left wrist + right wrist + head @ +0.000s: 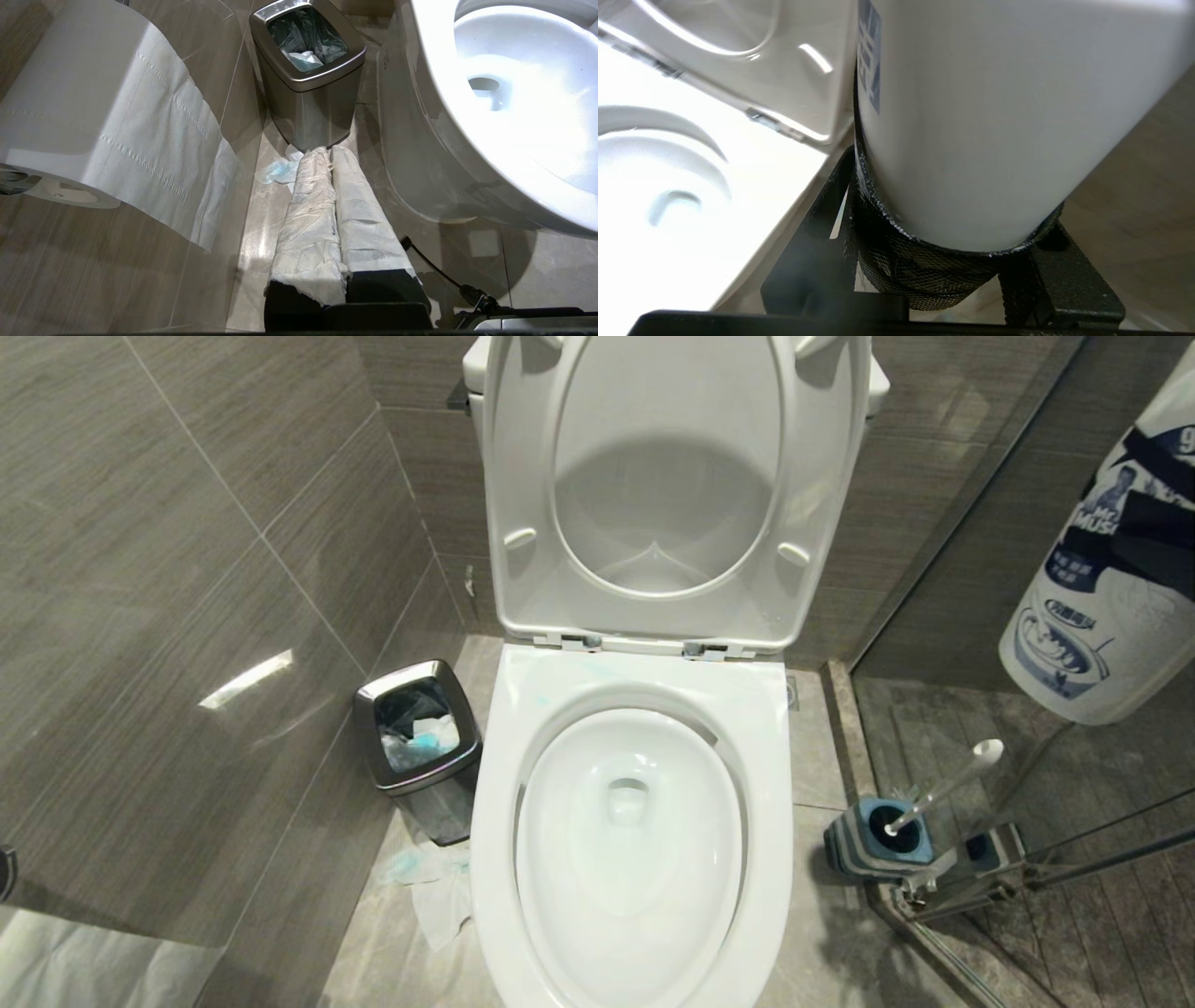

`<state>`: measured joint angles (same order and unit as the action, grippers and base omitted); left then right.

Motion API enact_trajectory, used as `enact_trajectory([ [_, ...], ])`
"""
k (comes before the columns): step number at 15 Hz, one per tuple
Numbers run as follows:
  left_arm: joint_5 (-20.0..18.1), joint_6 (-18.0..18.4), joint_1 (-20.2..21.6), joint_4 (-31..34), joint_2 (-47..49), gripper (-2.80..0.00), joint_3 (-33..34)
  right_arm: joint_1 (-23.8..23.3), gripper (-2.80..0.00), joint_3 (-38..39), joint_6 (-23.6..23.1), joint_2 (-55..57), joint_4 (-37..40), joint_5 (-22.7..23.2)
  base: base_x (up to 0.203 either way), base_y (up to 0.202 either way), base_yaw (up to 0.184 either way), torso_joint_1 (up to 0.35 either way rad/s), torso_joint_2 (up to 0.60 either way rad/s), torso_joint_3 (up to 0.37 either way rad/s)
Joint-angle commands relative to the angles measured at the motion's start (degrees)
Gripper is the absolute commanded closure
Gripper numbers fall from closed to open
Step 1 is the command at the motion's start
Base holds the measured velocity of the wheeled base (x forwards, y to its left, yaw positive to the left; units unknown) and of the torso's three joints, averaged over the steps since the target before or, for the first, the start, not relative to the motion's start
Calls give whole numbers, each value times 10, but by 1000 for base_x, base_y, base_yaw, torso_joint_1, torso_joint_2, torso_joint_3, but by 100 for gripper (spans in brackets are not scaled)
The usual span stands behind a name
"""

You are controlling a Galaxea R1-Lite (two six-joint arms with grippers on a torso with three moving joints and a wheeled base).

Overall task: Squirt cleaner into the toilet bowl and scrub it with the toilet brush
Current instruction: Pour in the cleaning agent

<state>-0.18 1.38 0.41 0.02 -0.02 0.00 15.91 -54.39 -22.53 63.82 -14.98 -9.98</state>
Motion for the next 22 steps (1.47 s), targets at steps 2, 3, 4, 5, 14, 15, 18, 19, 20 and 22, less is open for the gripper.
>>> enact_trajectory([
  [2, 0, 0, 0, 0, 0, 0, 1, 77, 0, -2, -12, 48, -1, -42, 0, 0, 0, 0, 0, 0],
  [3, 0, 0, 0, 1, 0, 0, 1, 91, 0, 5, -18, 50, 0, -54, 0, 0, 0, 0, 0, 0],
  [4, 0, 0, 0, 0, 0, 0, 1, 98, 0, 8, -27, 56, 0, -57, 0, 0, 0, 0, 0, 0],
  [5, 0, 0, 0, 0, 0, 0, 0, 100, 0, 9, -38, 62, 0, -58, 0, 0, 0, 0, 0, 0],
  [14, 1, -9, 0, 1, 0, 0, 1, 121, 0, -20, -133, 155, -36, -112, 0, 0, 0, 0, 0, 0],
  [15, 1, -9, 0, 1, 0, 0, 1, 131, 0, -30, -150, 166, -38, -130, 0, 0, 0, 0, 0, 0],
  [18, 1, -9, 0, 1, 0, 0, 1, 158, 0, -44, -205, 179, -38, -164, 0, 0, 0, 0, 0, 0],
  [19, 1, -9, 0, 1, 0, 0, 1, 164, 0, -46, -228, 181, -38, -169, 0, 0, 0, 0, 0, 0],
  [20, 1, -9, 0, 1, 0, 0, 0, 171, 0, -47, -252, 183, -38, -173, 0, 0, 0, 0, 0, 0],
  [22, 1, -9, 0, 1, 0, 0, 0, 184, 0, -52, -289, 185, -37, -175, 0, 0, 0, 0, 0, 0],
])
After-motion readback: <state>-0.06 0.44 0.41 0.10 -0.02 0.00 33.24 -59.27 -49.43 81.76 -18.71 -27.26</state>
